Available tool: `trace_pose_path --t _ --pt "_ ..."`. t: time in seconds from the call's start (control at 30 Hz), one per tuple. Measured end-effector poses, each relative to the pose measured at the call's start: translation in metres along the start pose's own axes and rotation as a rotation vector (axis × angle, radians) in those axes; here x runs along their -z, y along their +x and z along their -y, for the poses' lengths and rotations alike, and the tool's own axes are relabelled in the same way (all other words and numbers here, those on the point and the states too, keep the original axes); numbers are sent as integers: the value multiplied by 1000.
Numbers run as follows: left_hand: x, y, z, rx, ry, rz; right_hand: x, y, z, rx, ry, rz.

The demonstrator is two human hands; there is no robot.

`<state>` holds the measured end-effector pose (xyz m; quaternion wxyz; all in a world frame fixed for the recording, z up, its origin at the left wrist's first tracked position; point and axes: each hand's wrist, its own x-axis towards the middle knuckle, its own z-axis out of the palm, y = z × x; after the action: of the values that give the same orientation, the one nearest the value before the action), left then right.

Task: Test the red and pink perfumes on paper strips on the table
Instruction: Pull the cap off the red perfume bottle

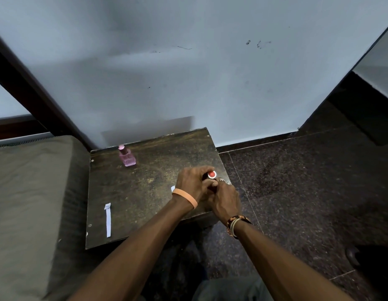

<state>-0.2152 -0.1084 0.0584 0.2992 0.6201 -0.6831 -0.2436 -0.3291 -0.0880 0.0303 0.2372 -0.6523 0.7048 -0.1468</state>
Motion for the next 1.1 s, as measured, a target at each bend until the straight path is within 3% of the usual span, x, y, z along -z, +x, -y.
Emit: trace_pose_path --t 0.13,0.33,0.5,0.7,0.9,1.1 --pt "2 1 1 -25 -15 96 -2 0 0 -11 39 -7" --pt "2 0 1 37 -42 -15 -2 3 -2 14 -10 -15" --pt "2 -1 -4 -69 -17 98 -4 1 -2 14 10 -26" --pt "2 1 3 8 -7 11 -4 2 -2 13 -7 -17" --pt "6 1 1 -38 -8 104 -6 2 -1 6 30 -13" --pt "6 1 2 -41 78 51 -3 2 -1 2 4 -5"
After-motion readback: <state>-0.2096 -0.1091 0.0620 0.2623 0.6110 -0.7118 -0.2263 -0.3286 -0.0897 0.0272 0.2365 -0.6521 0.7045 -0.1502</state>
